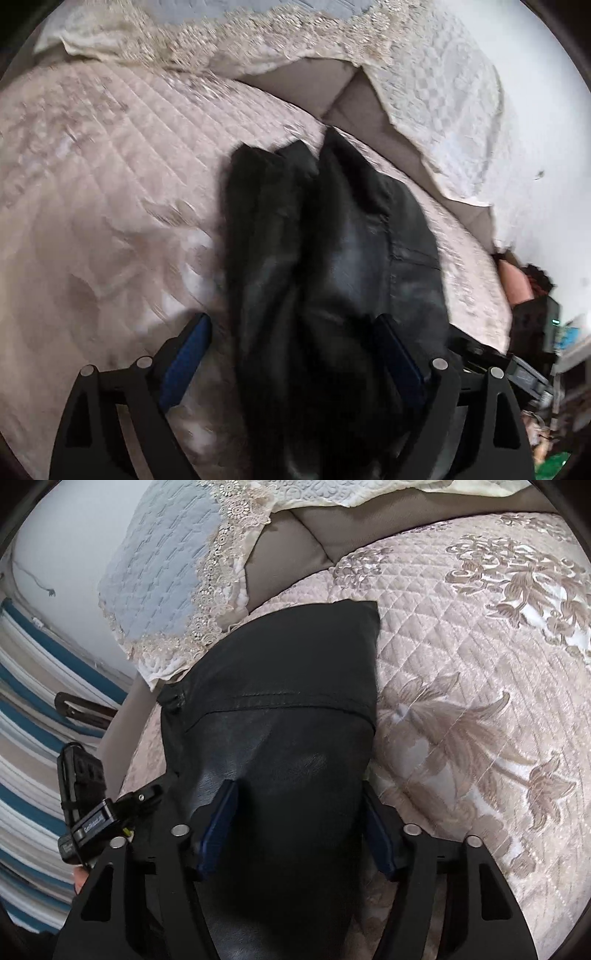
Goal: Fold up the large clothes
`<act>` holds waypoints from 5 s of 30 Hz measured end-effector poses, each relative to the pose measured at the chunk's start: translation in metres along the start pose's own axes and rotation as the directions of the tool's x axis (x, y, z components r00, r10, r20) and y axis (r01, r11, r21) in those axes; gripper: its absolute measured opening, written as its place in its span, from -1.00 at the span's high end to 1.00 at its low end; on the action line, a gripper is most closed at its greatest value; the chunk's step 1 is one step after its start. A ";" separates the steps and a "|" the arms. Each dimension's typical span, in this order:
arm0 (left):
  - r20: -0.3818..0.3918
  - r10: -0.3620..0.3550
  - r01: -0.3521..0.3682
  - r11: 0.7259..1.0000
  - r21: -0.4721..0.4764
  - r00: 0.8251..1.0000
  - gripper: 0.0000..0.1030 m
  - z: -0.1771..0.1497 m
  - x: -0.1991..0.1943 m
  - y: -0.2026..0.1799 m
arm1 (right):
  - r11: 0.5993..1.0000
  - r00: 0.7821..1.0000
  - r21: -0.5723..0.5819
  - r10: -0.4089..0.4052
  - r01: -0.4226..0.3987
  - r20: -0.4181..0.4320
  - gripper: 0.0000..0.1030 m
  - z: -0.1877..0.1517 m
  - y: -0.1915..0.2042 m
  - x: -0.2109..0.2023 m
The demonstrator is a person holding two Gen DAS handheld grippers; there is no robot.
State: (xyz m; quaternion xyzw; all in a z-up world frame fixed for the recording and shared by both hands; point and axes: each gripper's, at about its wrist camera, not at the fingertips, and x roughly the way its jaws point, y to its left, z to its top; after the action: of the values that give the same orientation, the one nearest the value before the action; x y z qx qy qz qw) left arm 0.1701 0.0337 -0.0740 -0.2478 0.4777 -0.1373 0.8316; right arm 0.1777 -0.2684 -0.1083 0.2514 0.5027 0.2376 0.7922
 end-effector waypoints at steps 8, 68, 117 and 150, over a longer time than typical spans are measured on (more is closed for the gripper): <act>-0.032 -0.028 0.028 1.000 -0.009 0.999 -0.58 0.017 0.020 -0.003 | 0.999 1.000 0.034 0.025 -0.024 -0.018 -0.11 0.009 -0.009 0.011; 0.127 0.246 -0.255 0.965 0.059 0.961 0.17 0.029 -0.084 0.059 | 0.874 0.977 -0.443 -0.215 0.198 0.013 0.15 -0.005 0.162 0.060; 0.183 0.436 -0.459 0.882 0.105 0.881 -0.21 -0.076 -0.143 0.000 | 0.853 0.974 -0.471 -0.215 0.224 0.075 -0.08 -0.106 0.187 -0.007; 0.180 0.447 -0.468 0.878 0.100 0.877 -0.21 -0.079 -0.143 -0.004 | 0.856 0.977 -0.472 -0.204 0.210 0.066 -0.08 -0.107 0.186 -0.007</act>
State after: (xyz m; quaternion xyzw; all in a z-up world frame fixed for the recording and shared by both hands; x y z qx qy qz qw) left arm 0.0300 0.0749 -0.0016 -0.0784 0.4475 0.0494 0.8895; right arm 0.0541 -0.1146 -0.0240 -0.0050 0.4477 0.2656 0.8538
